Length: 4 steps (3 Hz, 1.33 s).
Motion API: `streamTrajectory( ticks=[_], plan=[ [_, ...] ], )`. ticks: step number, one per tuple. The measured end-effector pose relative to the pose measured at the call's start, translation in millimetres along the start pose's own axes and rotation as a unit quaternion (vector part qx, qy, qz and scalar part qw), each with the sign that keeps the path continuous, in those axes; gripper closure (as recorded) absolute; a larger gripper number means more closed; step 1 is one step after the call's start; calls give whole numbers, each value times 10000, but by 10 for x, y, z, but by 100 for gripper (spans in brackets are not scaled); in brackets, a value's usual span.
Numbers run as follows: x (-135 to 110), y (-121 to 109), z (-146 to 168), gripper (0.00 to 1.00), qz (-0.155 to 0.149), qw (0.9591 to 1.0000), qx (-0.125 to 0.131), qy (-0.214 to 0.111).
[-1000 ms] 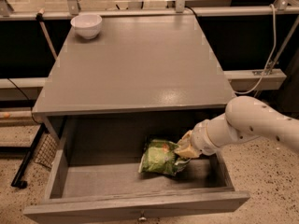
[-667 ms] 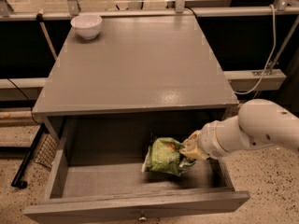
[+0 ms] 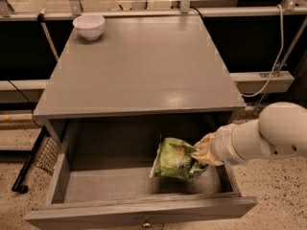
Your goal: Pick green jalapeno chip bag from top drawer and place on counter
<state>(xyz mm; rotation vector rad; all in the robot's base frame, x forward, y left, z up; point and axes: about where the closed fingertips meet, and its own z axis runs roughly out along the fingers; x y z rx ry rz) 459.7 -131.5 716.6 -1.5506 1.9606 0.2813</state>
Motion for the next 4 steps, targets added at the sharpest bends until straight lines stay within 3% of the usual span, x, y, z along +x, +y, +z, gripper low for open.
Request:
streamTrajectory(
  ticks=[2,3,4],
  plan=[
    [-417,196,-427,100,-771,9970,62,84],
    [-707,158,-680,100,-1197,9921,273,254],
    [-707,158,-680,100,-1197,9921,273,254]
  ],
)
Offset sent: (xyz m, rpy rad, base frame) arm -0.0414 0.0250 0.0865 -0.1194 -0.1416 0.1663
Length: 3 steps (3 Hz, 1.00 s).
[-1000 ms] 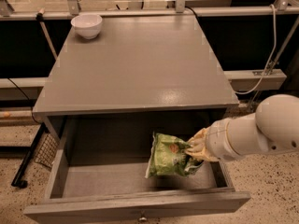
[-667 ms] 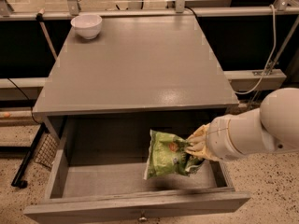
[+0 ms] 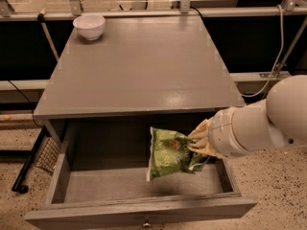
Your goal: Pick green jalapeno chip bag from top drawer and place on counter
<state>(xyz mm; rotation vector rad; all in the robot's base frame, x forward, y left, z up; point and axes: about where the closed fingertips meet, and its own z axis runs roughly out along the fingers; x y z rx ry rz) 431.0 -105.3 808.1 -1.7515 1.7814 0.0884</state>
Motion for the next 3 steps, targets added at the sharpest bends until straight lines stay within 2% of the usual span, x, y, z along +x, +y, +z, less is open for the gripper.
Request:
streamTrajectory(
  ticks=[1,2,3],
  plan=[
    [-84,-175,-130,100,-198,9994,174,-214],
    [-329,-588,-469,100,-752,9952,489,-383],
    [-499,-844,-664,100,-1111,9907,659,-434]
  ],
)
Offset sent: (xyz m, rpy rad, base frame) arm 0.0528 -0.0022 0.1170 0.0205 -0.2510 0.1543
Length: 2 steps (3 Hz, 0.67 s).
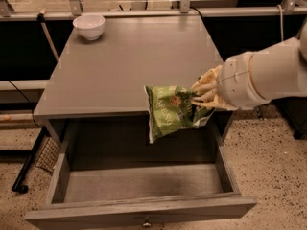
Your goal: Pick green jalapeno chip bag from top drawer and place on counter
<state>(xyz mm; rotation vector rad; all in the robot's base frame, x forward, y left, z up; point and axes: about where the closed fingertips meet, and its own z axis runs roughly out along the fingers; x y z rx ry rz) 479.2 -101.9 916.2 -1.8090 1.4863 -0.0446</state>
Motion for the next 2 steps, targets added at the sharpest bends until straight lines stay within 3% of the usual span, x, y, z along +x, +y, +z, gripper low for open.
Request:
streamTrajectory(
  ticks=[1,2],
  plan=[
    [9,-465,30,100,-294,9993,214,-53],
    [35,-761,115,100,-405,9985,352,-133]
  ],
)
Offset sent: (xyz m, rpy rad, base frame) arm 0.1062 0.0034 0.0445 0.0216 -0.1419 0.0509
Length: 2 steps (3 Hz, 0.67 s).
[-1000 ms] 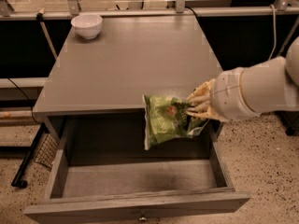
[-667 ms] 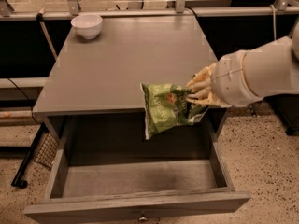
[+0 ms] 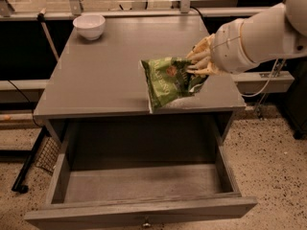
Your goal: Pick green jalapeno chip bag from top drawer and place on counter
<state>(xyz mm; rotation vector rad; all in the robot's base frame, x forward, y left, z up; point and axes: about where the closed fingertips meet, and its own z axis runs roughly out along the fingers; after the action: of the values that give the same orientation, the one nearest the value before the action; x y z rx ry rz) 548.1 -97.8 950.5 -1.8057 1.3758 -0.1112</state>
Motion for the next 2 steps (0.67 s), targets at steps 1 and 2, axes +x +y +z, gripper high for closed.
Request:
streamTrajectory(
  ticks=[1,2],
  plan=[
    [84,-263,135,100,16,9999,133,-99],
    [266,-471,383,100,331,9987,329,-211]
  ],
)
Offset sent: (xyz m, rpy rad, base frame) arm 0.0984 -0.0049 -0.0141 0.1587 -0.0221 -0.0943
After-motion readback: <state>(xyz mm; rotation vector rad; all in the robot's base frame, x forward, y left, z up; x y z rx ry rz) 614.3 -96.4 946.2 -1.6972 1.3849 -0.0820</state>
